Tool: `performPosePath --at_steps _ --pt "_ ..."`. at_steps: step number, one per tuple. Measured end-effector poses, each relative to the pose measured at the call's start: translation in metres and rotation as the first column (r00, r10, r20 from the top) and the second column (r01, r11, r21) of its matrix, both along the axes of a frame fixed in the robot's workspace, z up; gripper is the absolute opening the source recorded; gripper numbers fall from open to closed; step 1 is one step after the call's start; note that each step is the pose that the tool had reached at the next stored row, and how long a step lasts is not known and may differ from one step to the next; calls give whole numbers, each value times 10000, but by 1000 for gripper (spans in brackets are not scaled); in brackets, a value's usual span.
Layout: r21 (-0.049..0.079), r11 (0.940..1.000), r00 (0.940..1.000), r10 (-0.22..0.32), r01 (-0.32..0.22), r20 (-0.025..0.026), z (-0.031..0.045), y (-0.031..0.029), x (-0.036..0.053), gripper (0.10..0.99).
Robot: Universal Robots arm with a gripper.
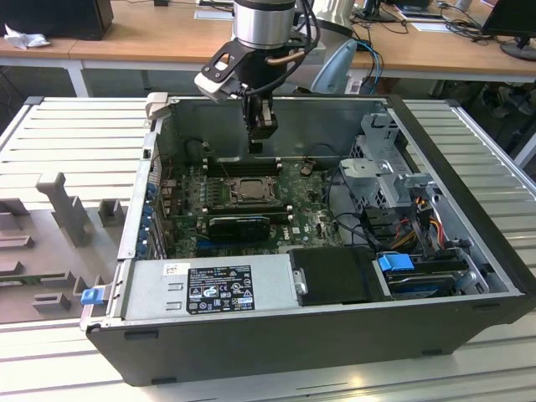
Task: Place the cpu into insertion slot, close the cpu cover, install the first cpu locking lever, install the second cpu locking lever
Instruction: 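Install the first cpu locking lever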
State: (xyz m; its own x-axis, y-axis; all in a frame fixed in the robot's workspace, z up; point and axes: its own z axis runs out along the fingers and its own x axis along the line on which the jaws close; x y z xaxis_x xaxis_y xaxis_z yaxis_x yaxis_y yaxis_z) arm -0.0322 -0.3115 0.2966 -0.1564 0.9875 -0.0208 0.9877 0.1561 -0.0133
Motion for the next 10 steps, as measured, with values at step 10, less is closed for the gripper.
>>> performPosePath --at_steps 10 --pt "0 9991 9991 416 -416 0 0 0 0 106"
